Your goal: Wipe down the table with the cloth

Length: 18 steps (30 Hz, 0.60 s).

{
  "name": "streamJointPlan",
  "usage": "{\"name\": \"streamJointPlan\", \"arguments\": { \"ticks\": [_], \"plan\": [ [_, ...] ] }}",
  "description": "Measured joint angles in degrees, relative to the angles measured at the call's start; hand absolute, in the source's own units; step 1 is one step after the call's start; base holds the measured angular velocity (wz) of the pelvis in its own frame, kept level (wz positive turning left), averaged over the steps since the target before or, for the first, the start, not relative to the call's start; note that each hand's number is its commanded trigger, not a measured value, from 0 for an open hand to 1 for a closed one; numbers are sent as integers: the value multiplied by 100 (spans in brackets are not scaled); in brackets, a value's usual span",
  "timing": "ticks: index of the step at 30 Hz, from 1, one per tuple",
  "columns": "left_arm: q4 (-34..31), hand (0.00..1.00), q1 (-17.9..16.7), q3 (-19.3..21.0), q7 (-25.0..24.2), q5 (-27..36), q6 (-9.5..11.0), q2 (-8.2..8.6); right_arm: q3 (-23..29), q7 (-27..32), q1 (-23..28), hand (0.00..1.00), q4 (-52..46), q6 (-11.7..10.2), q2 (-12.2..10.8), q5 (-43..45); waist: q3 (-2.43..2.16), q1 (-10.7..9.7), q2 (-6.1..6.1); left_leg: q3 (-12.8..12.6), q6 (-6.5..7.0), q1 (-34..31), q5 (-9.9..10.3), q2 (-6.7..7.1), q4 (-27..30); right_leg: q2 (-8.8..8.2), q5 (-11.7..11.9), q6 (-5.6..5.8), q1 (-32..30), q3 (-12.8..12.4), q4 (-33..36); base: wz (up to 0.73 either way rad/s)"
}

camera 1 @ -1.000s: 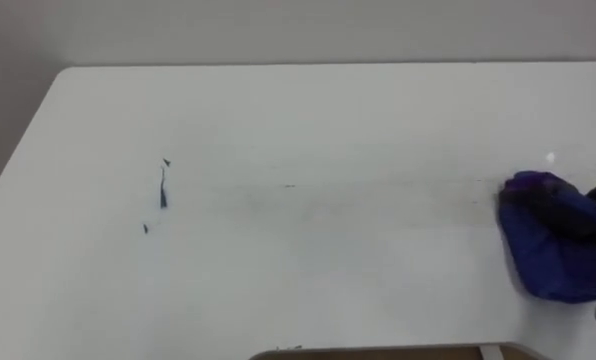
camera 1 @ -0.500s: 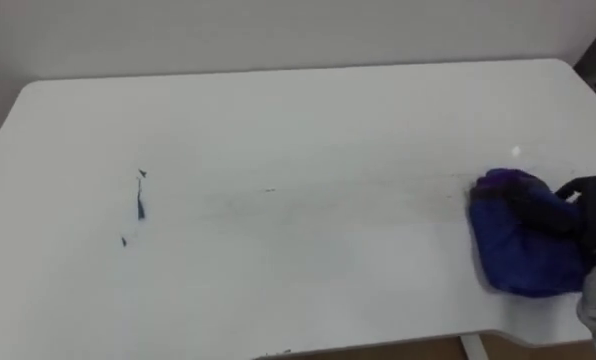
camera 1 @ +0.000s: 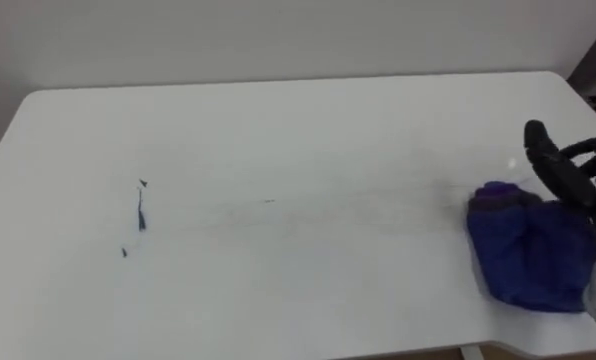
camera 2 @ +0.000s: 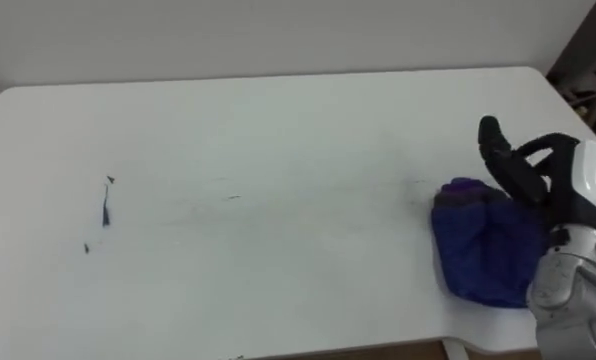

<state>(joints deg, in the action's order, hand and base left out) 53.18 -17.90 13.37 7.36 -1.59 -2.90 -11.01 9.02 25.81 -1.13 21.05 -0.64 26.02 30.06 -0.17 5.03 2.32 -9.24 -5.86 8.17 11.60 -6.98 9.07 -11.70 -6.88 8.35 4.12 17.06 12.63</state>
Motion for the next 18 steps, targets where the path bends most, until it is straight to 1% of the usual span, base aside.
{"name": "streamJointPlan", "arguments": {
  "ticks": [1,4,7,9,10,12,14,16,18],
  "plan": [
    [0,0,-31,1,2,2,48,0,129,34,43,0,-184,-46,-9,-18,4,-13,16,0,0,1,0,0,0,1,0,0,0,-1,0,0],
    [33,0,-74,-1,62,30,105,10,259,151,53,0,-558,-135,-13,-30,18,-45,55,-4,0,14,0,0,-2,4,0,0,1,-17,0,-1],
    [169,0,-42,8,91,45,173,12,391,153,73,0,-883,-178,-59,-30,18,-40,81,-31,0,43,1,0,-34,16,0,1,-18,-69,1,-7],
    [219,0,-70,19,92,95,179,11,465,158,71,0,-1124,-193,-59,-60,19,-65,87,-26,-4,53,3,-8,-50,32,0,1,-24,-85,1,-4],
    [224,0,-80,17,94,113,178,11,552,186,68,0,-1165,-252,-58,-139,21,-88,102,-14,-4,54,3,-17,-57,40,0,1,-24,-83,1,0],
    [223,0,-111,2,95,212,177,12,631,253,70,0,-1162,-247,-57,-367,18,-95,128,-5,-6,57,2,-25,-58,50,1,0,-22,-84,0,0],
    [223,0,-204,3,105,213,171,12,643,343,70,0,-1157,-240,-58,-559,20,-170,147,-2,-6,58,2,-25,-56,50,1,0,-18,-85,-1,0],
    [222,0,-270,24,127,210,154,10,767,478,72,0,-1055,-236,-58,-724,37,-237,171,-4,-9,55,4,-25,-61,50,1,0,-23,-85,-4,0],
    [222,0,-289,56,124,209,151,10,907,570,72,0,-972,-193,-58,-933,43,-276,189,-6,-11,56,6,-25,-71,51,1,0,-28,-85,-4,0]
  ]
}}
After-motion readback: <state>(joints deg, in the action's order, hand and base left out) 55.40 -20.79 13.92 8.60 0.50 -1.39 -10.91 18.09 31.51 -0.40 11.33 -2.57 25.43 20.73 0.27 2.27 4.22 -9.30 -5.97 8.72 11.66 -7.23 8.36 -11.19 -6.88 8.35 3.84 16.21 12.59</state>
